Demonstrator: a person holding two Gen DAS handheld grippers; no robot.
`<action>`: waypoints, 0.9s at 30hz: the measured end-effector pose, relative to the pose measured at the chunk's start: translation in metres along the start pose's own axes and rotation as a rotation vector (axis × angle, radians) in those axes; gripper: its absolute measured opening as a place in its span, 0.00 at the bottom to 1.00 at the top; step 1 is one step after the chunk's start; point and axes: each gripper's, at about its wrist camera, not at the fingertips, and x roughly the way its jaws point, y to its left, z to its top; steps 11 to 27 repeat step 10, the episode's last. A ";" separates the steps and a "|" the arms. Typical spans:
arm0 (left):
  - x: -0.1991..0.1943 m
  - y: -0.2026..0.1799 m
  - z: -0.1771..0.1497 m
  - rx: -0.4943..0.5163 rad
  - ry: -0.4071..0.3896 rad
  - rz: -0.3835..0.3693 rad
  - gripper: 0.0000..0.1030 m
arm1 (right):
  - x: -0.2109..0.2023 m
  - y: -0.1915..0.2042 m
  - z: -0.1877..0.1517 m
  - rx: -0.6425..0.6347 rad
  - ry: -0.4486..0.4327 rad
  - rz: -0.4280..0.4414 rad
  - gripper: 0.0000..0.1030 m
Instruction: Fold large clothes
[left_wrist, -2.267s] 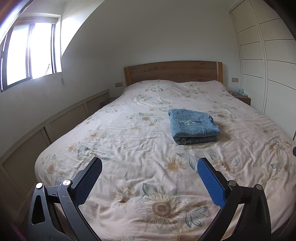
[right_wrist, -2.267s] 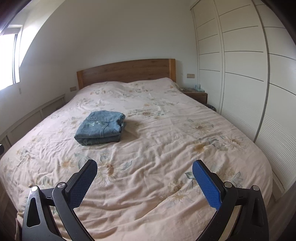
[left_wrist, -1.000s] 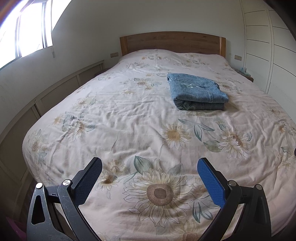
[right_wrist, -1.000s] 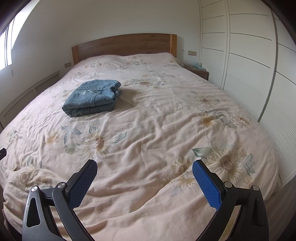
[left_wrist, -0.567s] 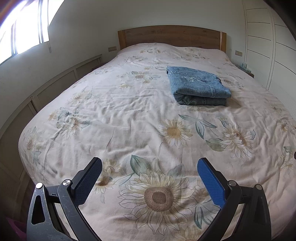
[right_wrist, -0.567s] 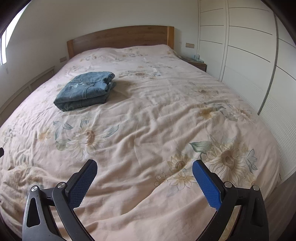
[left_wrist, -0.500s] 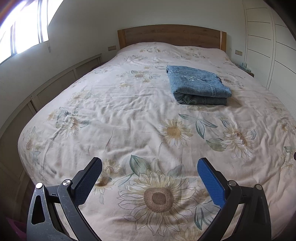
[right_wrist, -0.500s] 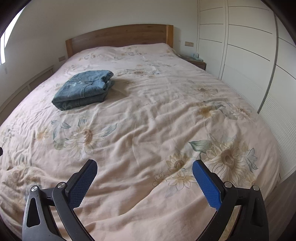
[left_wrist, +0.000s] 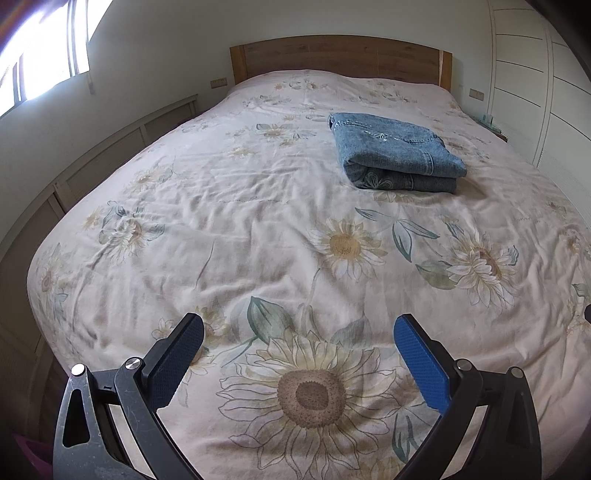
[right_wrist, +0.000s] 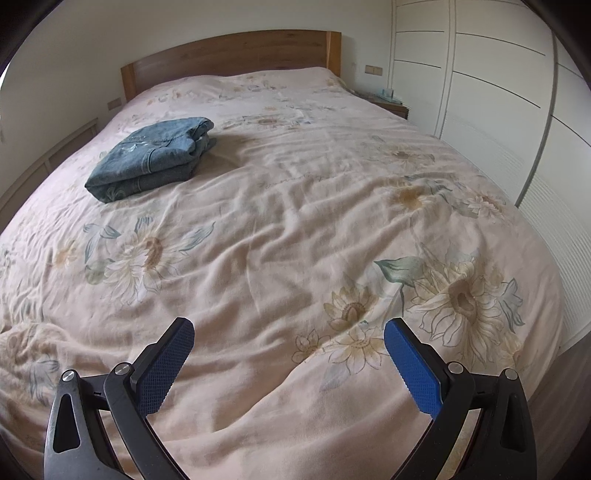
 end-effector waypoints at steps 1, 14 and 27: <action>0.000 0.000 0.000 0.002 0.001 0.000 0.99 | 0.000 -0.001 0.000 0.002 0.000 0.000 1.00; 0.002 -0.001 -0.002 -0.004 -0.001 -0.015 0.99 | 0.001 -0.001 0.000 0.002 -0.001 0.000 1.00; 0.002 -0.001 -0.002 -0.004 -0.001 -0.015 0.99 | 0.001 -0.001 0.000 0.002 -0.001 0.000 1.00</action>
